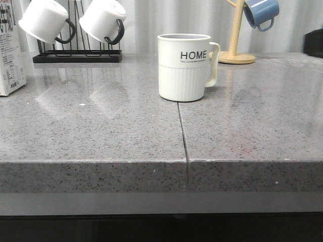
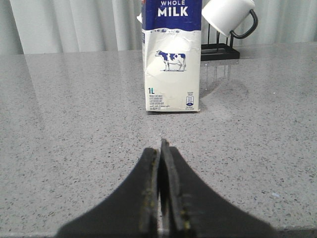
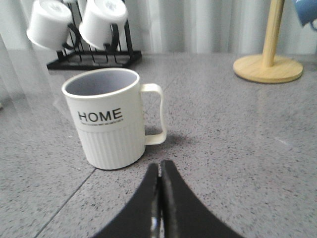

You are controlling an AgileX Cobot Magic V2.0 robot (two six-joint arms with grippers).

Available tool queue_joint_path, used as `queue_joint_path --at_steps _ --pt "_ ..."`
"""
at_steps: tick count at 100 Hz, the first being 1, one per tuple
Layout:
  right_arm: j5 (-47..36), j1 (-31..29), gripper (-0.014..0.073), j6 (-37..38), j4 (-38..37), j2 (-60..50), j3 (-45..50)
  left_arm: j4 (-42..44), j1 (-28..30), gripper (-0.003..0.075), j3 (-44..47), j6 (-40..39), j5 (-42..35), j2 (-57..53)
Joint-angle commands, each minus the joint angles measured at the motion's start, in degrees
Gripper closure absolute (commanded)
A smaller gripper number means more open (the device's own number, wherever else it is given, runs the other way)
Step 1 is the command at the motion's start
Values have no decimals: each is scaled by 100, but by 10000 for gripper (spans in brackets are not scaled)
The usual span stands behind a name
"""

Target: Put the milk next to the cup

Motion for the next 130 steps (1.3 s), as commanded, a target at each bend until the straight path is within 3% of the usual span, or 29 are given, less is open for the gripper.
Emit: queue_joint_path --at_steps 1,30,63,100,130 --pt "-208 2 661 -15 -38 -677 167 -16 15 741 256 0 -423 -168" --pt "2092 2 661 -15 -38 -2596 305 -16 15 741 256 0 -423 -168" --pt "3598 2 661 -15 -38 -4136 305 -16 15 741 256 0 -457 -168" --pt "3792 -5 661 -15 -38 -4283 305 -30 15 741 -96 0 -829 -148" --pt "3792 -5 661 -15 -38 -4283 305 5 15 741 -1744 0 635 775"
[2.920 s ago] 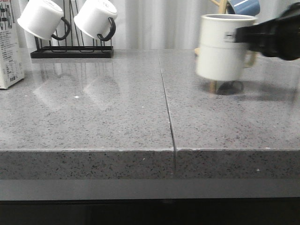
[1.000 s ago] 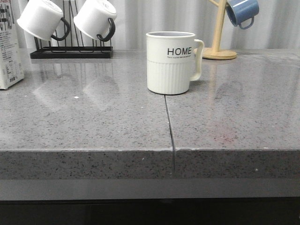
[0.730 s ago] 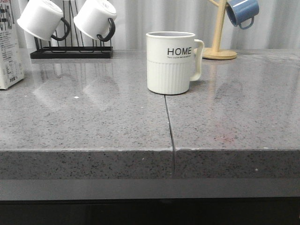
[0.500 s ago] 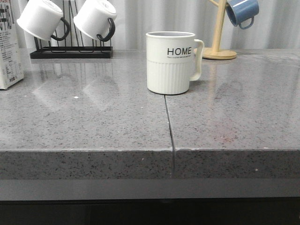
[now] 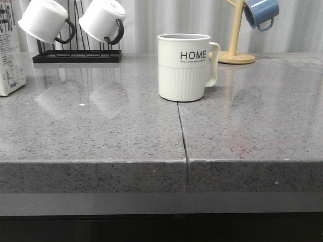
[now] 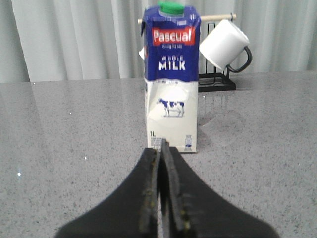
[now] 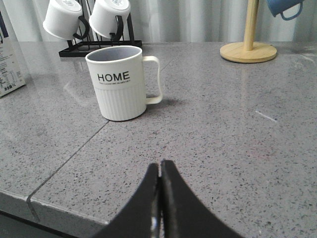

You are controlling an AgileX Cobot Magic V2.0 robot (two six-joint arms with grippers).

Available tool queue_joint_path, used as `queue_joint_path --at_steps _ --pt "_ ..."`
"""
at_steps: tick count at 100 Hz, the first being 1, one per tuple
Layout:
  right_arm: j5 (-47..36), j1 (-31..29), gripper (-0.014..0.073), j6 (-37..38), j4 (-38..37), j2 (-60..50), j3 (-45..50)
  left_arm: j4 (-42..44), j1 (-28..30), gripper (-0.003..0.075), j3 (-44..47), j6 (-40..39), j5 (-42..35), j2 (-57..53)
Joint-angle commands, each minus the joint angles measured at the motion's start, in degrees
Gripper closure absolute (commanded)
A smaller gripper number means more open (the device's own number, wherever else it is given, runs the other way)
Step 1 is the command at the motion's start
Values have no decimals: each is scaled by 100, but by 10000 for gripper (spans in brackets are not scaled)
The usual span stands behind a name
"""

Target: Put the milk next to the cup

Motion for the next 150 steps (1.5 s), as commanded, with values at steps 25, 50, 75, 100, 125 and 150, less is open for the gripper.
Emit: queue_joint_path --at_steps 25,50,75,100,125,150 --pt "-413 -5 661 -29 -38 46 -147 -6 15 708 -1257 0 0 1915" --pt "-413 -5 661 -29 -38 46 -147 -6 15 153 -1553 0 -1059 3264" --pt "-413 -5 661 -29 -38 46 -147 -362 -7 84 -1767 0 -2318 4495" --pt "-413 -5 661 -29 -38 46 -147 -380 -186 84 -2115 -66 -2844 5332" --pt "-413 -5 661 -29 -38 46 -147 -390 -382 84 -2485 -66 -3113 6024" --pt "-413 -5 661 -29 -38 46 -147 -552 -382 84 -3026 -66 -3192 6761"
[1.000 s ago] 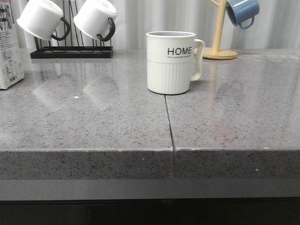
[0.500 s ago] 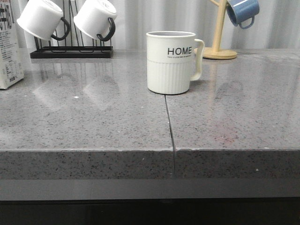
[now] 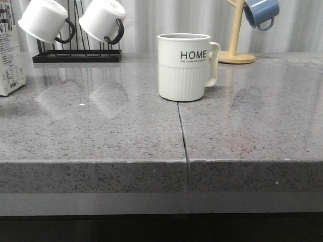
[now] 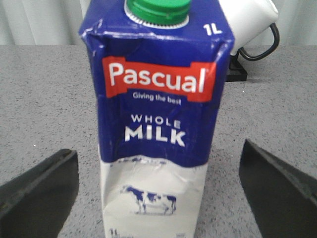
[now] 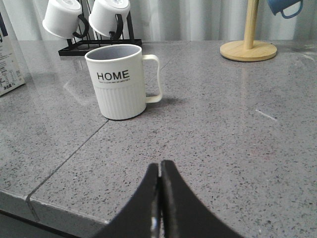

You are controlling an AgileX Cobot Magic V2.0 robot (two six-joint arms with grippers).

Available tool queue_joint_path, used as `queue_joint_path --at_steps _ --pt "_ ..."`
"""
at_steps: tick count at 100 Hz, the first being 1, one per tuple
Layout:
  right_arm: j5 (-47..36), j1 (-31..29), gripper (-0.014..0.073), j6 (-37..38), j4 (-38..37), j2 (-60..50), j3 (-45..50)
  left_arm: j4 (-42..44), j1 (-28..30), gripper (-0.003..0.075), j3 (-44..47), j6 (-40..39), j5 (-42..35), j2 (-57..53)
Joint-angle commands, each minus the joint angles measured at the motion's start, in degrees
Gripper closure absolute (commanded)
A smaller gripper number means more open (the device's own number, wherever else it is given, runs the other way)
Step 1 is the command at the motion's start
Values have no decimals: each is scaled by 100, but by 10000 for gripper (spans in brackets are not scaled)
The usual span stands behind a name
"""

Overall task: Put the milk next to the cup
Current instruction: 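Grasp the milk carton with the left gripper and lift it, then lower the carton beside the mug with the left gripper and release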

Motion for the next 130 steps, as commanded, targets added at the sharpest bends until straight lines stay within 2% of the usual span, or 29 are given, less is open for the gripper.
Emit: queue_joint_path --at_steps 1,21,28,43,50,71,105,130 --pt "-433 -5 661 -42 -38 46 -147 -157 -42 84 -399 -66 -517 138" --pt "-433 -5 661 -42 -38 46 -147 -211 -42 99 -797 -66 -517 679" --pt "-433 -5 661 -42 -38 46 -147 -211 -42 165 -846 -66 -524 772" --pt "-433 -5 661 -42 -38 46 -147 -238 -42 384 -846 -66 -550 783" --pt "-433 -5 661 -42 -38 46 -147 -238 -49 436 -846 -66 -550 745" --pt "-433 -5 661 -42 -38 46 -147 -238 -455 437 -846 -66 -553 422" --pt "-433 -5 661 -42 -38 46 -147 -619 -1606 437 -846 -66 -884 345" --pt "-433 -5 661 -42 -38 46 -147 -791 -2225 437 -1069 -66 -1096 814"
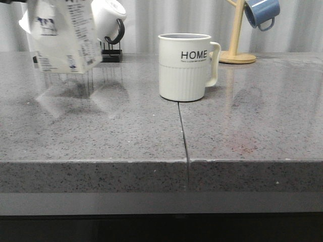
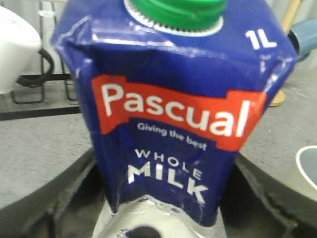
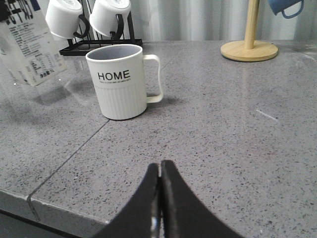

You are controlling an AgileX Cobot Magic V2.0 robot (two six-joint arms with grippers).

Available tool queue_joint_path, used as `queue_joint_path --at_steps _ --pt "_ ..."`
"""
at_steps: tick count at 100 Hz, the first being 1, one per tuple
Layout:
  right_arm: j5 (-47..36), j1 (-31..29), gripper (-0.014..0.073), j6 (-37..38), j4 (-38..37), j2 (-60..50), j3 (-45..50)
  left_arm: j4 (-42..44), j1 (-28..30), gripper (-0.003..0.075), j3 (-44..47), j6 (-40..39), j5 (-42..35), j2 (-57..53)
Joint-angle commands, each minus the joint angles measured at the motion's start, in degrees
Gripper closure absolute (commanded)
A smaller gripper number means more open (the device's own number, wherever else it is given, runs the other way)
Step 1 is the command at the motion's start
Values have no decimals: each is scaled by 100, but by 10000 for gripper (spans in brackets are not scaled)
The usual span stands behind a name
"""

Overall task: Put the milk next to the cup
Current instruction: 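Lower the carton beside the mug with the left gripper and release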

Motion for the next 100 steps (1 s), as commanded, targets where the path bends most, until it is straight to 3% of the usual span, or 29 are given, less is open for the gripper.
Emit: queue_joint_path --at_steps 1,40,70,78,90,100 --pt "-433 -5 661 -42 -38 46 -147 -68 -225 437 -285 -66 -549 49" --pt "-433 -5 661 -42 -38 46 -147 -104 -893 437 -911 -66 -576 847" --pt "-433 -5 661 -42 -38 46 -147 -116 -1000 427 -989 -56 -596 1034" --pt "-433 -5 661 -42 -38 46 -147 7 -1000 347 -989 -56 -607 1034" --pt "-433 -5 661 -42 -38 46 -147 59 -1000 136 -989 -56 -569 1034" --pt "-433 -5 661 -42 -38 46 -147 59 -1000 62 -989 -56 -520 982"
